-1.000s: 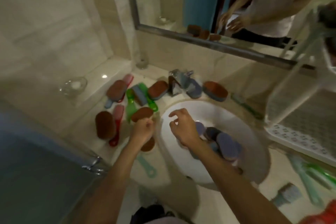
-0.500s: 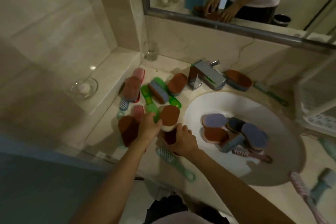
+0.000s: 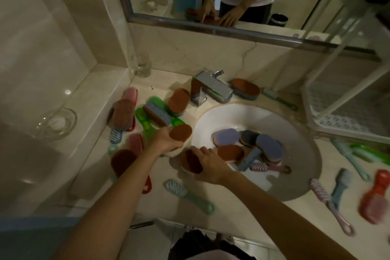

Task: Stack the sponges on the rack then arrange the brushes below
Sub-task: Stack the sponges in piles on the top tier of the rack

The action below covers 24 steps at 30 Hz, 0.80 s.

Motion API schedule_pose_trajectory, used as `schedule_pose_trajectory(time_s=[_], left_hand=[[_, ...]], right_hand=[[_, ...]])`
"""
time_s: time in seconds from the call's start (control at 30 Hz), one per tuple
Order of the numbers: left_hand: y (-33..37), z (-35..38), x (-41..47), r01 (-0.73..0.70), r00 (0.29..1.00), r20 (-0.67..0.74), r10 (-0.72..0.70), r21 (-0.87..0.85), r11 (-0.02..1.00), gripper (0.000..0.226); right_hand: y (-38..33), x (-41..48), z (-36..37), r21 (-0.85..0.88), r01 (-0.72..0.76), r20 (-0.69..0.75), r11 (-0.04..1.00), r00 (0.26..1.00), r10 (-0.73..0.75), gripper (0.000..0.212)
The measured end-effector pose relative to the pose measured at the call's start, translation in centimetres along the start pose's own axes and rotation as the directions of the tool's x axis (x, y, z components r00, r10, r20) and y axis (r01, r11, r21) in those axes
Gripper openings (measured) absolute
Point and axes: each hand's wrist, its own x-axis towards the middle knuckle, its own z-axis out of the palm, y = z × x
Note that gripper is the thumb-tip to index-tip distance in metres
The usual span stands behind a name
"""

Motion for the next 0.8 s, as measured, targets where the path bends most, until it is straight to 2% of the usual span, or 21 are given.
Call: schedule_pose_trajectory(time_s=[0.07,0.13,0.2,0.27,0.37,0.47,0.57,0.63,0.8], left_hand=[[1.0,-0.5,-0.1,-0.031,0.999,-0.029,0.030,-0.018,0.999,0.060],[2.9,-1.1,-0.7,-0.089,0.994,-0.059,0.090,0.023,0.996,0.070],[5.6,-1.6,-1.5,-0.168,0.982,-0.073,0.173,0.067,0.983,0.089],[9.0,-2.1,-2.6,-0.287,0.950,-0.098,0.295,0.086,0.954,0.093],[14.6,-2.2,-4.8,-0.482,0.856,-0.150,0.494,0.110,0.869,0.084],[20.5,-1.7,-7.2,-0.615,0.754,-0.193,0.628,0.130,0.778,0.082],[26.1,-0.7,-9.2,-0.722,0.640,-0.236,0.732,0.144,0.677,0.081],[29.7,0.4,-10.5,-0.777,0.567,-0.249,0.785,0.154,0.610,0.080],[38.6,4.3,-13.1,-0.860,0.452,-0.210,0.867,0.156,0.486,0.081]], right_hand=[[1.5,-0.9,-2.0,-0.047,-0.035,-0.068,0.998,0.997,0.032,0.087],[2.8,-2.0,-4.6,-0.054,-0.083,-0.216,0.995,0.974,0.070,0.089],[3.9,-3.6,-7.4,-0.028,-0.117,-0.356,0.993,0.929,0.100,0.087],[5.0,-5.5,-10.4,0.004,-0.144,-0.484,0.990,0.866,0.128,0.085],[7.0,-8.5,-14.3,0.017,-0.179,-0.661,0.984,0.736,0.145,0.085],[9.3,-11.9,-18.0,0.034,-0.209,-0.755,0.977,0.636,0.162,0.084],[12.1,-15.9,-21.4,0.065,-0.198,-0.837,0.978,0.522,0.162,0.086],[14.0,-18.8,-23.6,0.088,-0.181,-0.865,0.979,0.474,0.165,0.085],[20.8,-25.5,-28.8,0.142,-0.174,-0.914,0.974,0.356,0.197,0.082]])
